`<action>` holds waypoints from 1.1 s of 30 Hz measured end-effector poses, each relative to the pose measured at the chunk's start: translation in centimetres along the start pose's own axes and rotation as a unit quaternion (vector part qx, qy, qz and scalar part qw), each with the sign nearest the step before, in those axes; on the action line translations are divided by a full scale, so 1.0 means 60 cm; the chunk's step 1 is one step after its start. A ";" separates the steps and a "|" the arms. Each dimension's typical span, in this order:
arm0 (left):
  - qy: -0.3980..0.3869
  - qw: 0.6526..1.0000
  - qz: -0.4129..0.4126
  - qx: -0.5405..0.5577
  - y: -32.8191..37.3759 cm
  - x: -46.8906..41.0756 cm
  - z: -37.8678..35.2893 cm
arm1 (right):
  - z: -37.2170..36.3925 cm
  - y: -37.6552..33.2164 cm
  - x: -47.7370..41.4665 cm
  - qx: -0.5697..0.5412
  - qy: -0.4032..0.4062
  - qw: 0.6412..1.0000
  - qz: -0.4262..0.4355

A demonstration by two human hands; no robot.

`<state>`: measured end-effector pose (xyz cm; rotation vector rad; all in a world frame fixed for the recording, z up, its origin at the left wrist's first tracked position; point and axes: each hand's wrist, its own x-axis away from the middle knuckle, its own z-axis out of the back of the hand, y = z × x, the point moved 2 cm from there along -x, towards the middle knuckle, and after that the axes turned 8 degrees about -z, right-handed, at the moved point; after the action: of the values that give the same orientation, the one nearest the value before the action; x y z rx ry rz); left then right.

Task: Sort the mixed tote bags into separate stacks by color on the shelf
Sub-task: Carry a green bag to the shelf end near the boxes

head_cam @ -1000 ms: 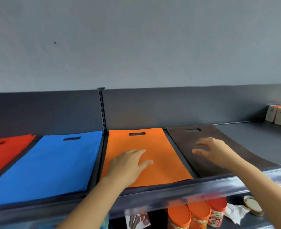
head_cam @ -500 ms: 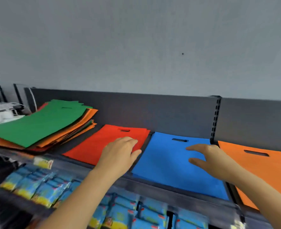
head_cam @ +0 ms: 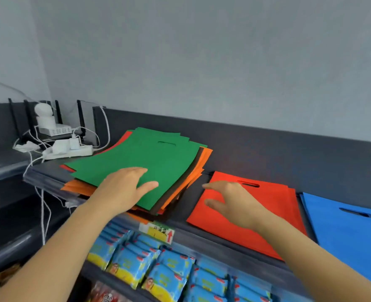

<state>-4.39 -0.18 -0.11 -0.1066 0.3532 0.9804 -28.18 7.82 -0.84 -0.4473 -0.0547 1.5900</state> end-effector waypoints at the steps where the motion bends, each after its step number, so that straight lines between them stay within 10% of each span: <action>1: -0.019 1.000 -0.003 0.010 -0.023 -0.004 -0.002 | -0.009 -0.023 -0.016 -0.002 -0.001 1.000 0.006; 12: -0.117 0.989 -0.051 0.070 -0.135 -0.034 -0.016 | -0.092 -0.121 -0.127 0.066 -0.063 0.995 0.051; 18: -0.175 0.977 -0.089 0.080 -0.162 -0.046 -0.006 | -0.075 -0.127 -0.168 -0.012 0.035 0.999 -0.019; 28: 0.075 0.955 0.100 0.267 -0.177 -0.076 0.019 | -0.023 -0.133 -0.177 -0.185 0.222 0.956 -0.056; 33: 0.208 0.925 0.156 0.276 -0.211 -0.075 0.053 | -0.053 -0.144 -0.172 -0.151 0.112 0.982 -0.015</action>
<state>4.58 -10.03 3.53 0.2691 1.0519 1.1346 -18.93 -2.25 1.44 -0.8572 -0.1309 1.4975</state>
